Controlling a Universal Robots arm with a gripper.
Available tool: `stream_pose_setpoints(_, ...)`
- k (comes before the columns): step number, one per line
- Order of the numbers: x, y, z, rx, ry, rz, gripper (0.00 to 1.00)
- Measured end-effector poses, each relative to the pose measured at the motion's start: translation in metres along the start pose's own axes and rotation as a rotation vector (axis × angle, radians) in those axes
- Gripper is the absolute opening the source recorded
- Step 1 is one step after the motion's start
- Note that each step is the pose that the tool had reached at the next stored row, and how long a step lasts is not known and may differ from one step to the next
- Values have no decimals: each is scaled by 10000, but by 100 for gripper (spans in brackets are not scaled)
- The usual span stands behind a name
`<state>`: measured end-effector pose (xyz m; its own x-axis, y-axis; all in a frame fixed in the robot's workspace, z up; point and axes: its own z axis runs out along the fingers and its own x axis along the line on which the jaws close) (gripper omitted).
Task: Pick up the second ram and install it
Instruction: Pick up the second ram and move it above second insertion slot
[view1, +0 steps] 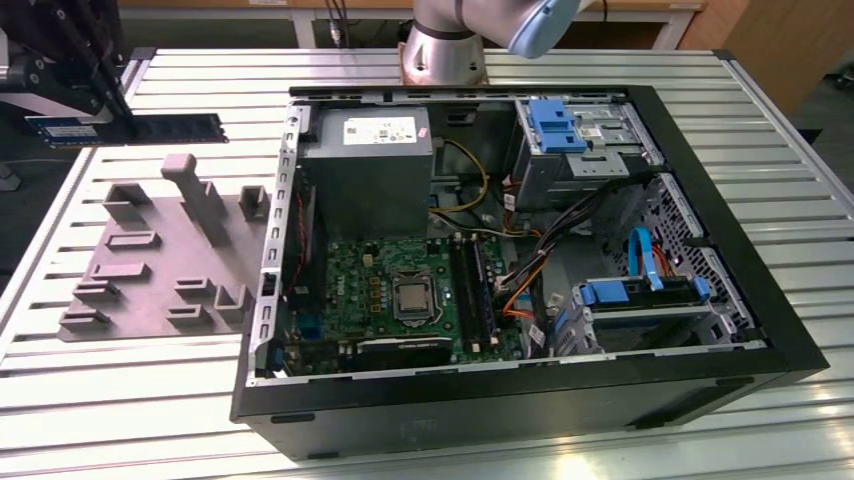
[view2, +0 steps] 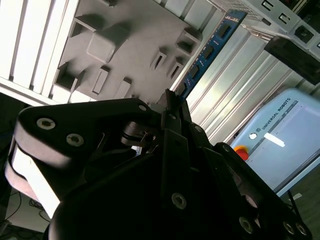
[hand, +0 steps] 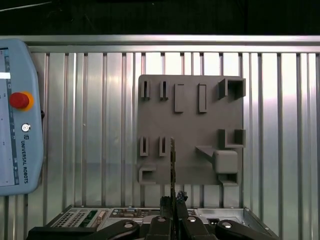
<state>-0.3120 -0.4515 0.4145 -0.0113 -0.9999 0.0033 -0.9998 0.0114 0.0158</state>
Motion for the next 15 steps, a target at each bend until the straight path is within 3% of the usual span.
stream_pose_setpoints(15,-1,-146,-1,0,0,0,14)
